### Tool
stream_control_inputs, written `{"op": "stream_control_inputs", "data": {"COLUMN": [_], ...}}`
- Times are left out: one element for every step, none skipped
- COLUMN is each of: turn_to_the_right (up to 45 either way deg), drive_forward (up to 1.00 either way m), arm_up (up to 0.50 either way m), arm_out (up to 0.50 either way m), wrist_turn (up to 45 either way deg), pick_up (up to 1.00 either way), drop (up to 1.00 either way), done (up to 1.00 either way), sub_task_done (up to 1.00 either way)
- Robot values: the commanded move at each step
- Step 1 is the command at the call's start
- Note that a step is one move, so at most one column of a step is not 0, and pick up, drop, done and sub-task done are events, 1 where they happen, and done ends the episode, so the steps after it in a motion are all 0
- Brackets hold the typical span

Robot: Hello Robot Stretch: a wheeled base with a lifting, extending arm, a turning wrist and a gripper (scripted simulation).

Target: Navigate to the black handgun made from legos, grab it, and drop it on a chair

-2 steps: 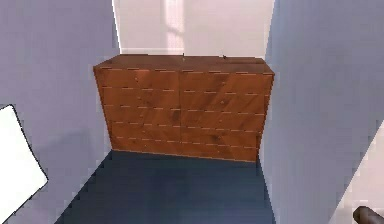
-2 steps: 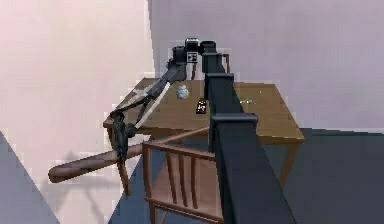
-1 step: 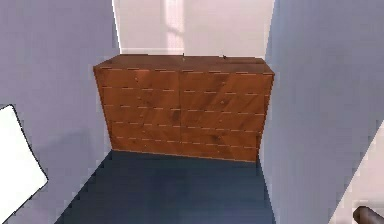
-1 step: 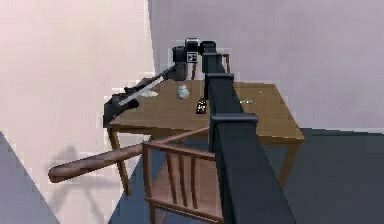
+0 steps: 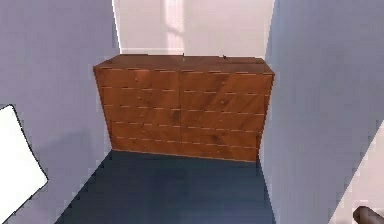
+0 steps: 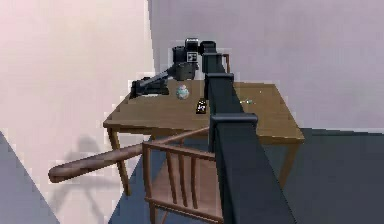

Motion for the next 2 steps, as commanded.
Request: {"op": "stream_control_inputs", "data": {"turn_to_the_right": [0.0,0.0], "drive_forward": [0.0,0.0], "arm_up": [0.0,-0.32], "arm_out": [0.0,0.0], "wrist_turn": [42.0,0.0], "pick_up": [0.0,0.0], "drop": [0.0,0.0], "done": [0.0,0.0], "sub_task_done": [0.0,0.0]}}
